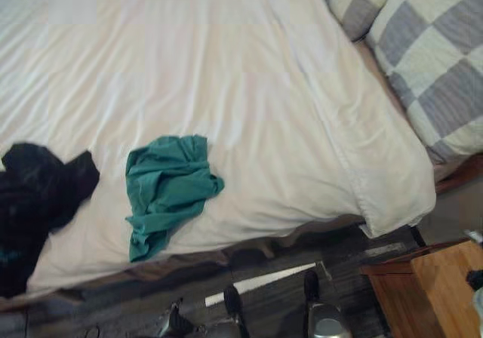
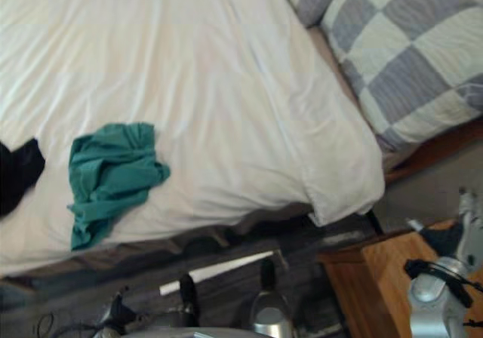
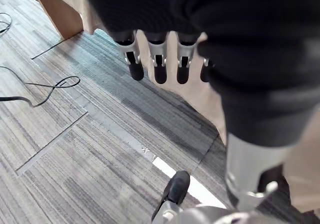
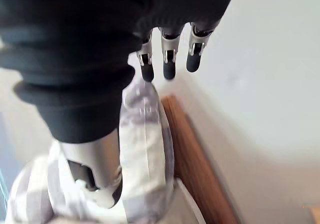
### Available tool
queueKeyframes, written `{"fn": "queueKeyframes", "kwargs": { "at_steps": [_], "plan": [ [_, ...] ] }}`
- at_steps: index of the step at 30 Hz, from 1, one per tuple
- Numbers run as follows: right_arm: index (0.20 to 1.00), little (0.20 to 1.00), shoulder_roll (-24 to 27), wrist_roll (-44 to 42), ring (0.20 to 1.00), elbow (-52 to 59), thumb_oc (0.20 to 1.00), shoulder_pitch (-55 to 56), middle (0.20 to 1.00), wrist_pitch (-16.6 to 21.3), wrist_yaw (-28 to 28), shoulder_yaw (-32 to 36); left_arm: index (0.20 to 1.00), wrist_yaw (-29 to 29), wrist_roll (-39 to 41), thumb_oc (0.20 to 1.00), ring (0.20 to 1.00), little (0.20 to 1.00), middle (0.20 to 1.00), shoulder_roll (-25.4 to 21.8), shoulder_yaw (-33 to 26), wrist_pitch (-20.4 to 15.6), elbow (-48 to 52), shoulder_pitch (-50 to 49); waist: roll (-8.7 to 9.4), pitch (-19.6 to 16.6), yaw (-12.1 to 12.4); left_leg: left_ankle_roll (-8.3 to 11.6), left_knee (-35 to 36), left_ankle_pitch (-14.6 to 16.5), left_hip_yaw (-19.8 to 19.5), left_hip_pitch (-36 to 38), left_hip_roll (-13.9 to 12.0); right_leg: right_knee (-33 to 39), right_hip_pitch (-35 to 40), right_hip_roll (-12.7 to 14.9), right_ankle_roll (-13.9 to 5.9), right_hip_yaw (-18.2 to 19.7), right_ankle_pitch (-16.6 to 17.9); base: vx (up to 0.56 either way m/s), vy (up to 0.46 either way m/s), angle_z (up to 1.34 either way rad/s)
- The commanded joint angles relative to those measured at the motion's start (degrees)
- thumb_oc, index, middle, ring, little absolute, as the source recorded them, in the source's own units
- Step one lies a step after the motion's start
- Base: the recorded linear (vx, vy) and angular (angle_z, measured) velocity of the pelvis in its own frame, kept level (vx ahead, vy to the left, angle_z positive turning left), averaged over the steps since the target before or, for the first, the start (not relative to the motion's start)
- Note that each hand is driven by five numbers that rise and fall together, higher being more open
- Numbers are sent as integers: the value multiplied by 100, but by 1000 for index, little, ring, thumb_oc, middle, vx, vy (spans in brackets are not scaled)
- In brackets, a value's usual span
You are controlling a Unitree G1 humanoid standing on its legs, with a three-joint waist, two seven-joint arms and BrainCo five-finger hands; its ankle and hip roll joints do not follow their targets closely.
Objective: Tidy up the quilt and then pick up the clothes from the bed and put them into the laundry hamper.
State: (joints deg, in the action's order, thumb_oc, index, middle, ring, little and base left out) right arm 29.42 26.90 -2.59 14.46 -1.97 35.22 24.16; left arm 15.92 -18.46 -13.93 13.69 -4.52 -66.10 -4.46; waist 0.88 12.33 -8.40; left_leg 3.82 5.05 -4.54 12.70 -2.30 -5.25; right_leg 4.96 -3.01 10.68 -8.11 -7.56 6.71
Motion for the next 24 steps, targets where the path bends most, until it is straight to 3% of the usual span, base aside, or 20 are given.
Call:
{"fn": "queueKeyframes", "kwargs": {
  "at_steps": [1,2,6,9,11,12,16,22,23,24],
  "plan": [
    [335,335,418,160,335,892,335,-992,335,364,588,342,1000,16,-140,1000,1000,1000,1000,-207,160,-85,-101,191,130,110,216,-89,-661,1120,-75,137,-193,-499,-126,138,-280,-213,-902,31,5,-19],
    [200,200,405,166,200,909,200,-1000,200,356,578,345,1000,15,-139,1000,1000,1000,1000,-212,152,-85,-100,201,142,111,214,-94,-664,1088,-73,107,-186,-497,-154,144,-272,-207,-873,0,-8,-16],
    [200,200,848,-207,200,819,200,-2271,200,717,299,-654,1000,-13,-77,1000,1000,1000,1000,-409,384,-211,218,393,163,256,375,-66,-898,1096,-169,-134,-181,-563,-261,176,-235,-195,-899,-54,-33,-5],
    [200,200,1471,-388,200,-972,200,-3991,200,372,152,-2160,1000,65,135,1000,1000,1000,1000,-605,654,-280,417,825,113,641,650,0,-1244,1016,-311,-739,-176,-802,-684,251,-161,-266,-898,-198,-65,19],
    [200,200,1638,-441,200,-1402,200,-4361,200,266,165,-2398,1000,106,167,1000,1000,1000,1000,-636,678,-297,446,891,88,698,694,14,-1271,993,-322,-811,-175,-865,-763,273,-151,-291,-899,-64,-4,24],
    [200,200,1809,-781,200,-2350,200,-5039,200,106,-99,-2945,1000,201,275,1000,1000,1000,1000,-708,740,-312,480,1042,42,893,774,60,-1403,978,-328,-991,-206,-1048,-933,292,-136,-328,-947,-78,-8,35],
    [200,200,1418,-1201,200,-3631,200,-5447,200,37,-329,-3499,1000,357,417,1000,1000,1000,1000,-647,721,-242,293,1167,-32,1203,846,97,-1850,1023,-348,-1410,-252,-1513,-1334,368,-92,-364,-1063,-85,-1,12],
    [200,200,25,-1616,200,-5356,200,-4320,200,32,-627,-3476,1000,459,482,1000,1000,1000,1000,-526,559,-62,-186,1270,-42,1416,845,83,-2561,1273,-444,-1770,-296,-2234,-1651,519,-76,-414,-1267,-52,4,7],
    [200,200,23,-1617,200,-5357,200,-4319,200,33,-626,-3476,1000,459,482,1000,1000,1000,1000,-528,559,-62,-186,1268,-41,1416,844,83,-2563,1275,-446,-1770,-297,-2234,-1649,519,-76,-416,-1269,48,43,16],
    [200,200,-650,-1880,200,-6179,200,-3474,200,27,-829,-3352,1000,481,486,1000,1000,1000,1000,-456,507,18,-334,1240,-31,1365,807,34,-2424,1345,-482,-1547,-256,-1995,-1335,553,-90,-521,-1216,57,68,29]
  ]
}}
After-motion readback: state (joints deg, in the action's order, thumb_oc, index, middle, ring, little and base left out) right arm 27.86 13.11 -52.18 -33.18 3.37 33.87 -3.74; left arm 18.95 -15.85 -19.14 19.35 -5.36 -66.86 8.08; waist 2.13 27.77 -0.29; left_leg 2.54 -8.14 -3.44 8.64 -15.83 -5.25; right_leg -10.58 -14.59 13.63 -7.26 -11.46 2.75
